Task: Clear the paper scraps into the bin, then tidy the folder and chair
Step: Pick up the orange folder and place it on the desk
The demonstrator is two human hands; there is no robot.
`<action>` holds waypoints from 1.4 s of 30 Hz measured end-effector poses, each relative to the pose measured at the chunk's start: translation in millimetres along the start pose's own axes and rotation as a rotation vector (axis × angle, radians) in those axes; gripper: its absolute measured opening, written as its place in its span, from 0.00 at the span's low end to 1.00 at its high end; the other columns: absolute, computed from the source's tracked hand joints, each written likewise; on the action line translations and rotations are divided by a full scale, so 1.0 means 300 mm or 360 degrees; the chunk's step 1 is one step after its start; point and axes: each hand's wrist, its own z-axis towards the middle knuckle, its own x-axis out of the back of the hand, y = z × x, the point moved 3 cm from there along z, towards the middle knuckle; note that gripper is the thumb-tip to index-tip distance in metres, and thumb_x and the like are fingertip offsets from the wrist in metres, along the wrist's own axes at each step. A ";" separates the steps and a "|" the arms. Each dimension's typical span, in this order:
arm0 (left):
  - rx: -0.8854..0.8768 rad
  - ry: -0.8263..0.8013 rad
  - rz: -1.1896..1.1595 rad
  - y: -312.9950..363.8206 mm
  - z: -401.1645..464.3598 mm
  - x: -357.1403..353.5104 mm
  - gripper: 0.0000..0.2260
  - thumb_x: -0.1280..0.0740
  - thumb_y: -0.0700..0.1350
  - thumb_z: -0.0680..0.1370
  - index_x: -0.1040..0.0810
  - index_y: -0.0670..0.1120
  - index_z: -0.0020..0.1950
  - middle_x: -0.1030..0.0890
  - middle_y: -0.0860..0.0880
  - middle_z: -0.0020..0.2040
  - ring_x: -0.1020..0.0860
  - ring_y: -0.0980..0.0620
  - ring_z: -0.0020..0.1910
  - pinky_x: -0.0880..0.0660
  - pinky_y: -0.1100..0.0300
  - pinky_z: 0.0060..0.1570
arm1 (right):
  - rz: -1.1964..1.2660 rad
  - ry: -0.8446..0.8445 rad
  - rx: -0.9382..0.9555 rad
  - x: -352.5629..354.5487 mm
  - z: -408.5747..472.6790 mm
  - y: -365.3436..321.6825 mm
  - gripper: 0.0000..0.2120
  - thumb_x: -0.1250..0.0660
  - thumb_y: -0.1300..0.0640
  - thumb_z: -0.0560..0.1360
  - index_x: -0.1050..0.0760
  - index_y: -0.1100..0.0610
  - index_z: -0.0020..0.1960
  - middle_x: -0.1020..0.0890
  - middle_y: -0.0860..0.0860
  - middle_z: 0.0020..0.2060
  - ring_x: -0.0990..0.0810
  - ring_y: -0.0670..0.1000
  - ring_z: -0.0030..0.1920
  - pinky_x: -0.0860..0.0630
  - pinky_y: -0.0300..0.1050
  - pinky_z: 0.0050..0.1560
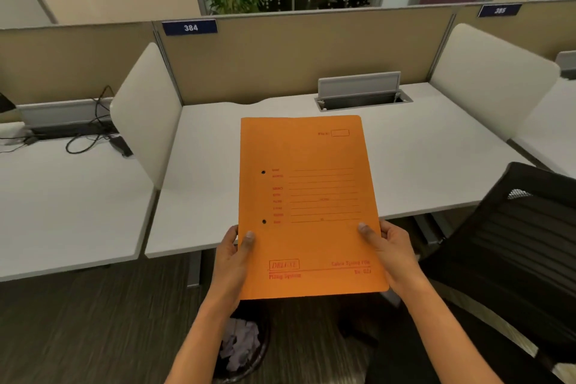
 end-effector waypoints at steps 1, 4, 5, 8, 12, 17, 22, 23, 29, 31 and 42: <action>0.0000 -0.0005 0.0012 0.017 0.030 0.014 0.13 0.34 0.53 0.79 0.24 0.50 0.62 0.14 0.45 0.55 0.15 0.38 0.52 0.20 0.33 0.51 | -0.0008 0.0003 0.0011 -0.029 0.023 -0.010 0.10 0.31 0.56 0.79 0.21 0.53 0.59 0.13 0.53 0.52 0.13 0.55 0.52 0.17 0.58 0.54; -0.0009 -0.0012 0.0030 0.058 0.106 0.053 0.13 0.35 0.53 0.80 0.25 0.50 0.62 0.14 0.45 0.56 0.14 0.38 0.51 0.18 0.35 0.49 | -0.0031 0.0011 0.0031 -0.101 0.086 -0.033 0.08 0.30 0.54 0.78 0.20 0.51 0.58 0.12 0.51 0.51 0.13 0.54 0.51 0.16 0.56 0.52; -0.0017 -0.0009 0.0043 0.067 0.125 0.062 0.12 0.35 0.52 0.80 0.25 0.50 0.62 0.14 0.45 0.56 0.14 0.39 0.51 0.18 0.36 0.49 | -0.0030 0.0006 0.0036 -0.119 0.101 -0.037 0.08 0.31 0.54 0.79 0.20 0.50 0.57 0.12 0.51 0.50 0.13 0.54 0.51 0.16 0.55 0.51; -0.0012 0.0007 0.0073 0.088 0.183 0.090 0.11 0.36 0.51 0.81 0.25 0.50 0.63 0.14 0.45 0.56 0.14 0.40 0.51 0.18 0.37 0.48 | -0.0006 -0.0010 0.0020 -0.166 0.151 -0.039 0.08 0.31 0.55 0.79 0.20 0.50 0.58 0.12 0.51 0.51 0.13 0.54 0.51 0.16 0.54 0.50; 0.0009 0.0042 0.0084 0.108 0.251 0.104 0.10 0.36 0.52 0.82 0.25 0.51 0.62 0.15 0.45 0.56 0.14 0.40 0.50 0.18 0.36 0.48 | 0.0013 -0.0008 -0.0002 -0.207 0.221 -0.052 0.08 0.31 0.55 0.79 0.20 0.50 0.57 0.12 0.50 0.50 0.12 0.53 0.49 0.16 0.47 0.43; 0.0012 0.0071 0.0103 0.120 0.325 0.090 0.11 0.35 0.53 0.81 0.25 0.52 0.62 0.14 0.47 0.56 0.14 0.42 0.48 0.17 0.38 0.45 | -0.0002 -0.0003 -0.0017 -0.219 0.308 -0.062 0.07 0.30 0.54 0.79 0.20 0.49 0.56 0.12 0.49 0.49 0.12 0.53 0.49 0.16 0.51 0.46; 0.0006 0.0111 0.0131 0.136 0.383 0.037 0.11 0.36 0.53 0.81 0.26 0.53 0.62 0.15 0.48 0.56 0.13 0.43 0.48 0.16 0.43 0.43 | -0.0055 -0.0004 -0.0037 -0.199 0.400 -0.089 0.07 0.29 0.51 0.78 0.20 0.48 0.56 0.12 0.50 0.50 0.12 0.53 0.48 0.16 0.53 0.47; -0.0002 0.0122 0.0146 0.138 0.393 0.026 0.11 0.36 0.53 0.81 0.26 0.53 0.63 0.15 0.48 0.56 0.13 0.43 0.48 0.16 0.43 0.42 | -0.0056 -0.0007 -0.0038 -0.192 0.417 -0.094 0.08 0.29 0.51 0.77 0.20 0.48 0.56 0.12 0.50 0.50 0.12 0.53 0.49 0.16 0.54 0.48; -0.0043 0.0198 0.0250 0.159 0.496 -0.074 0.11 0.36 0.56 0.80 0.26 0.57 0.61 0.15 0.54 0.55 0.13 0.49 0.47 0.17 0.55 0.36 | -0.0051 -0.0084 -0.0045 -0.134 0.555 -0.133 0.11 0.29 0.50 0.78 0.20 0.51 0.59 0.13 0.51 0.52 0.13 0.55 0.50 0.16 0.58 0.52; -0.0037 0.0231 0.0252 0.165 0.527 -0.111 0.10 0.36 0.57 0.79 0.25 0.59 0.59 0.15 0.56 0.53 0.13 0.51 0.46 0.17 0.58 0.34 | -0.0073 -0.0099 -0.0041 -0.115 0.606 -0.146 0.11 0.29 0.50 0.78 0.20 0.51 0.59 0.13 0.52 0.52 0.13 0.55 0.51 0.17 0.59 0.53; -0.0014 0.0331 0.0195 0.198 0.685 -0.239 0.12 0.36 0.57 0.78 0.24 0.56 0.59 0.14 0.56 0.50 0.13 0.48 0.45 0.17 0.56 0.34 | -0.0183 -0.0109 -0.0034 -0.069 0.844 -0.220 0.08 0.29 0.47 0.77 0.19 0.47 0.54 0.12 0.47 0.48 0.12 0.52 0.45 0.16 0.50 0.43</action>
